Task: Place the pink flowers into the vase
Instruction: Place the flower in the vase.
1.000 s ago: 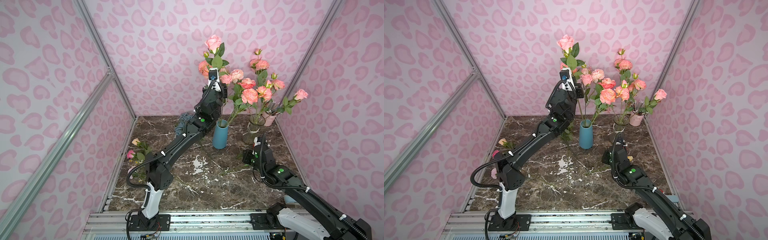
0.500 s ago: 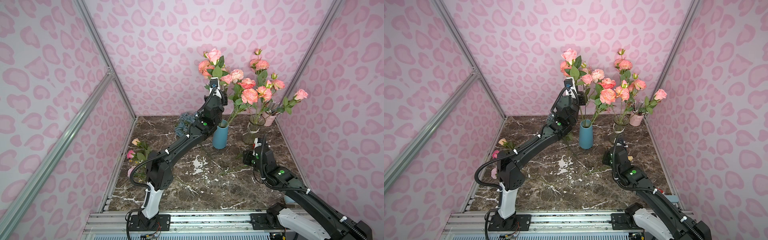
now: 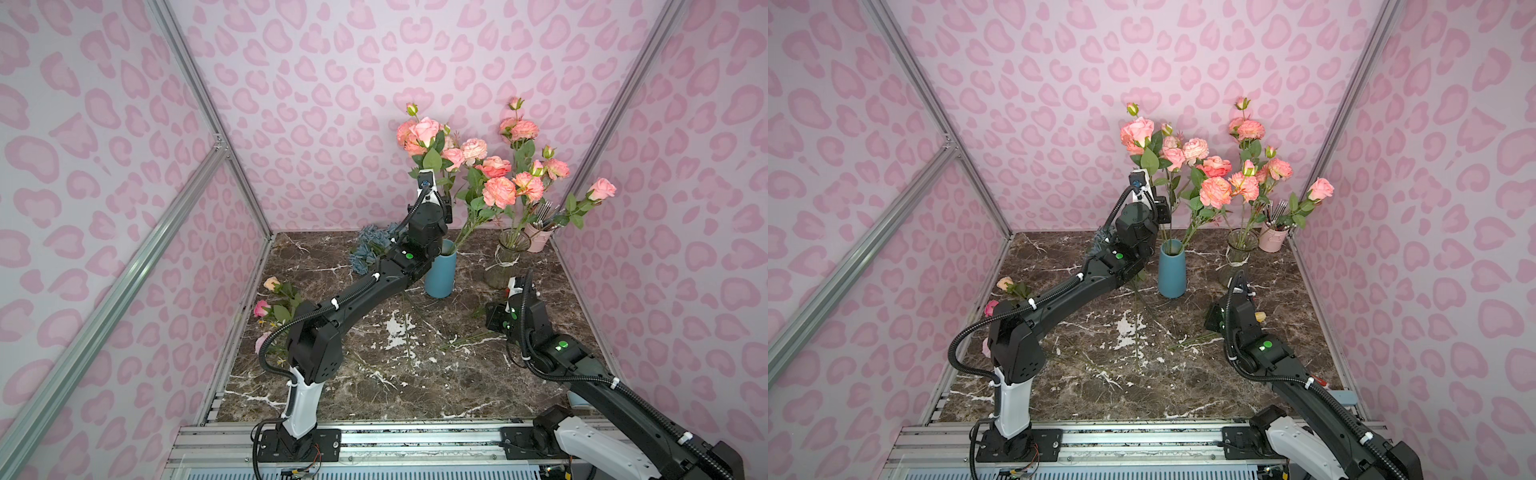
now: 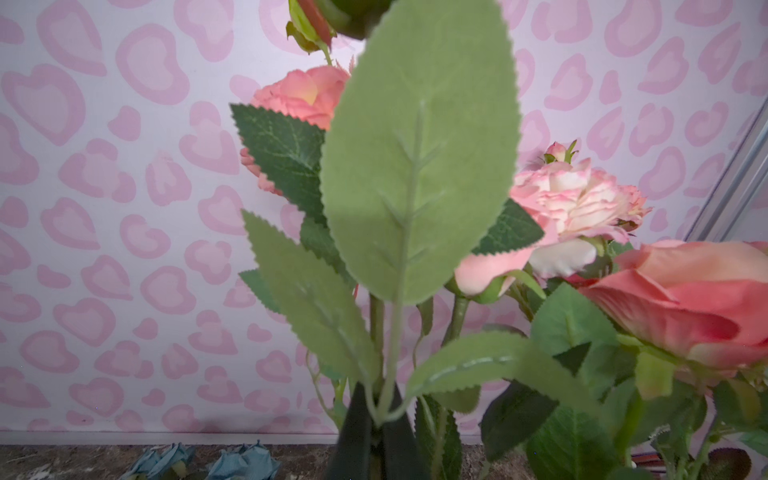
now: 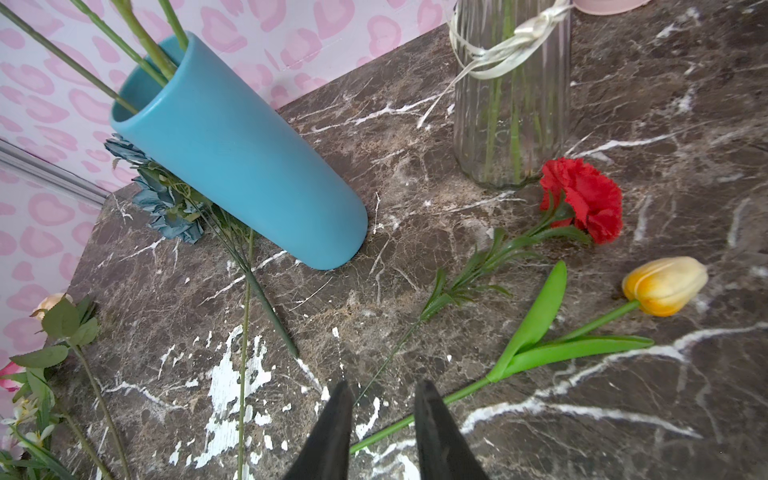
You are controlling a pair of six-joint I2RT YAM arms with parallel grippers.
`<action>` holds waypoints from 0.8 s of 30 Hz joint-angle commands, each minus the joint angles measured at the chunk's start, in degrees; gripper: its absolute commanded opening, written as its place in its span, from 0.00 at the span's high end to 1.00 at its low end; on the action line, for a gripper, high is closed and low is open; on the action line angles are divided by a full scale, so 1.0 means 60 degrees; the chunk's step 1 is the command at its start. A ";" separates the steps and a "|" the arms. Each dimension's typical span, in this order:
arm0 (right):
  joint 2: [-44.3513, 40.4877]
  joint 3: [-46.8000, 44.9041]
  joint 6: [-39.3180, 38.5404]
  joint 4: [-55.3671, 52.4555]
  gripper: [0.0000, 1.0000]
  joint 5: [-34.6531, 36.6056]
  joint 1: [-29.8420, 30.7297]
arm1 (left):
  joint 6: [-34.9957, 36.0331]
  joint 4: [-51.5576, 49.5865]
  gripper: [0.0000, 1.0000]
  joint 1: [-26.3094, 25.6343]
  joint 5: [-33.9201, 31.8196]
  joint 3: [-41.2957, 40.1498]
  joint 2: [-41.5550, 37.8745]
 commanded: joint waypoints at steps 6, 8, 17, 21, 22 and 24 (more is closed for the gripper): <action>0.0044 -0.0010 -0.0019 0.0394 0.69 -0.0184 0.0004 | -0.0425 0.0542 0.97 -0.0145 -0.0306 -0.1000 -0.0480; 0.0042 -0.0047 -0.0017 0.0466 0.69 -0.0220 -0.0001 | -0.0500 0.0534 0.97 -0.0194 -0.0361 -0.1198 -0.0554; 0.0089 -0.0172 0.0027 0.0618 0.69 -0.0353 0.0012 | -0.0774 0.0581 0.97 -0.0466 -0.0559 -0.1953 -0.0709; 0.0031 -0.0140 -0.0004 0.0560 0.69 -0.0353 -0.0005 | -0.0888 0.0456 0.95 -0.0603 -0.0622 -0.2061 -0.0650; 0.0030 -0.0128 -0.0003 0.0538 0.69 -0.0340 0.0003 | -0.0913 0.0467 0.94 -0.0611 -0.0647 -0.2112 -0.0661; 0.0029 -0.0103 -0.0017 0.0476 0.69 -0.0324 -0.0008 | -0.0937 0.0532 0.91 -0.0687 -0.0639 -0.2236 -0.0679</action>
